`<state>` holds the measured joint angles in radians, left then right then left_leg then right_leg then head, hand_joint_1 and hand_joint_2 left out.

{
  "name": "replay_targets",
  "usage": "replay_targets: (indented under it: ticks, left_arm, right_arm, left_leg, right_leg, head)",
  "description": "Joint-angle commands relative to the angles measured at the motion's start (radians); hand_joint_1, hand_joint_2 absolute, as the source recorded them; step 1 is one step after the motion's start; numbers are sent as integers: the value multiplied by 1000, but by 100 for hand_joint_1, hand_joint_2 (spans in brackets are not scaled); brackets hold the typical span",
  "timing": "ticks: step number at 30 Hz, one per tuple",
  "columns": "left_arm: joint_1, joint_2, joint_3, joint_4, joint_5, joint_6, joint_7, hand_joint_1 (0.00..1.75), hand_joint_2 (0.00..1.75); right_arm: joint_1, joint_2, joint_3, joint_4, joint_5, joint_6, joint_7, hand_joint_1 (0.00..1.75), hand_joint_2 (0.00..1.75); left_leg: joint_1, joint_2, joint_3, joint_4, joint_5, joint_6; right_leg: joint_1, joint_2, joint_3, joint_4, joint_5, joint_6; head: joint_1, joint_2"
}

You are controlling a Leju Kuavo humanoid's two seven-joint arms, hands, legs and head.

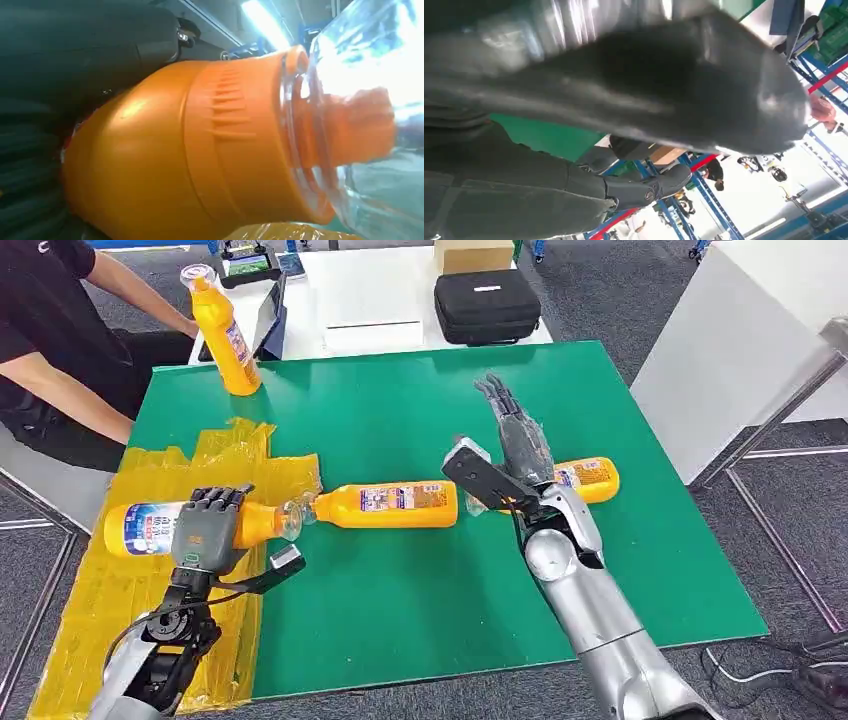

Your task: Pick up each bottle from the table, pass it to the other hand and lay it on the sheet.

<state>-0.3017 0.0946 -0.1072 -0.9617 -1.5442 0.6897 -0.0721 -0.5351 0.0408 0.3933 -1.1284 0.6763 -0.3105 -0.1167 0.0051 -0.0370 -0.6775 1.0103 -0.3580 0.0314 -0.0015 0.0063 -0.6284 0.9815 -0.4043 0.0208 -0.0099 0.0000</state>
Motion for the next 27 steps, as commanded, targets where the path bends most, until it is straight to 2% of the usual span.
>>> replay_targets:
  ticks: [1, 4, 9, 13, 19, 20, 21, 22, 27]
  left_arm:
    - [-164, 58, -257, 455, -27, -57, 42, 175, 175]
    - [-167, 59, -291, 527, -15, -66, 15, 175, 175]
    - [-156, 87, -291, 556, 56, -85, -120, 175, 175]
    - [-159, 105, -299, 559, 80, -109, -176, 175, 175]
    - [-154, 130, -307, 544, 104, -153, -189, 175, 175]
    - [-150, 132, -306, 540, 111, -154, -185, 31, 175]
    - [-145, 131, -304, 535, 115, -142, -180, 0, 175]
    - [-149, 132, -323, 540, 94, -161, -146, 0, 0]
    - [-148, 125, -326, 518, 124, -166, -177, 0, 0]
  right_arm:
    - [-28, -21, -4, 27, -21, 29, -17, 0, 0]
    - [-36, -23, 1, 38, -26, 40, -18, 0, 0]
    - [-53, -30, 1, 121, -26, 57, -21, 0, 0]
    - [-70, -23, 0, 173, -21, 49, -32, 0, 0]
    - [-89, -16, -8, 205, -17, 48, -32, 0, 0]
    - [-89, -16, -10, 210, -14, 48, -31, 0, 0]
    - [-88, -17, -12, 212, -12, 47, -30, 0, 0]
    - [-85, -20, -15, 215, -8, 49, -29, 0, 0]
    - [-103, -27, -17, 253, 0, 59, -30, 0, 0]
  left_leg:
    - [-1, 0, 4, -1, 0, -1]
    - [-1, 2, 7, 0, -2, -1]
    - [-1, 0, 5, -1, -1, -1]
    - [-1, 5, 12, -1, -2, -2]
    - [-1, 4, 16, -2, -3, -3]
    - [-1, 7, 18, -2, -3, -3]
    - [-1, 6, 19, -2, -3, -3]
    - [-1, 8, 19, -2, -3, -3]
    - [-2, 4, 20, -2, -3, -3]
  right_leg:
    - [0, -2, 4, 0, -1, 0]
    - [0, -1, 7, 0, -2, 0]
    - [0, 0, 6, 0, -1, 0]
    - [0, 4, 13, -1, -2, 1]
    - [-1, 3, 16, 0, -2, 1]
    - [0, 5, 17, -1, -1, 1]
    - [0, 4, 18, 0, -1, 0]
    - [0, 6, 18, -1, -1, 0]
    - [-1, 3, 19, 0, -2, 0]
  head:
    - [0, 0]
    - [0, 0]
    - [0, 0]
    - [0, 0]
    - [0, 0]
    - [0, 0]
    - [0, 0]
    - [0, 0]
    - [0, 0]
